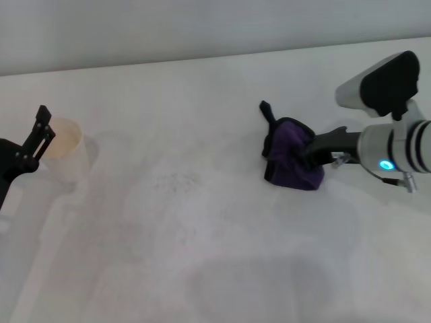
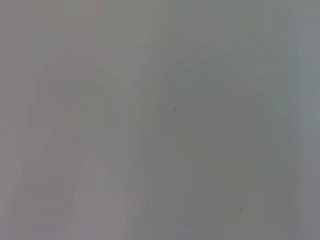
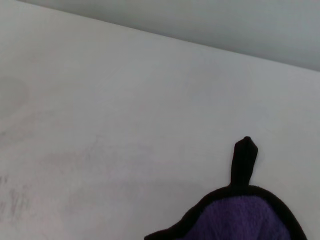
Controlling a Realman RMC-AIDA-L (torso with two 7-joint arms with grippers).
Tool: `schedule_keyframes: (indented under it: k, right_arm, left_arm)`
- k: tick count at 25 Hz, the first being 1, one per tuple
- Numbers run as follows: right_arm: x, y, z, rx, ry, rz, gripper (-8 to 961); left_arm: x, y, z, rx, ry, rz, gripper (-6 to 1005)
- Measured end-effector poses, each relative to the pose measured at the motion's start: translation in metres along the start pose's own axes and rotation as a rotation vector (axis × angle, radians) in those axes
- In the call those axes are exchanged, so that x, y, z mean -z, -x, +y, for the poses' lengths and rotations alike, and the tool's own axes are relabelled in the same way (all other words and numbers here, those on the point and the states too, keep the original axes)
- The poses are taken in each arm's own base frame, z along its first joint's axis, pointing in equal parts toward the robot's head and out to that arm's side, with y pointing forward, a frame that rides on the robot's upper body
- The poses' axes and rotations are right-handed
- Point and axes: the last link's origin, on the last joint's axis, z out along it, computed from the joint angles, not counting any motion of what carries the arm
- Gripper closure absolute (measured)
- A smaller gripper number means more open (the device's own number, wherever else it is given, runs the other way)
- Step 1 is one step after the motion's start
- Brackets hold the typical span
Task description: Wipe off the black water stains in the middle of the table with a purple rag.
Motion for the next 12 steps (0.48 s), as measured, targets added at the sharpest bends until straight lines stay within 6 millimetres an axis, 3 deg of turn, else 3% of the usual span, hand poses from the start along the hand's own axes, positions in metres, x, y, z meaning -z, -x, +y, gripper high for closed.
schedule_keyframes:
  k: [8,12]
  right_arm:
    - [0.016,-0.007,-0.012,0.009,0.080,0.022,808]
    - [0.025,-0.005,-0.014,0.023,0.128,-0.076,651]
  left_arm:
    - [-0.002,-0.001,0.000,0.001,0.000,0.005,118]
    - [-0.001,-0.002,-0.001,0.001,-0.005,0.014,118]
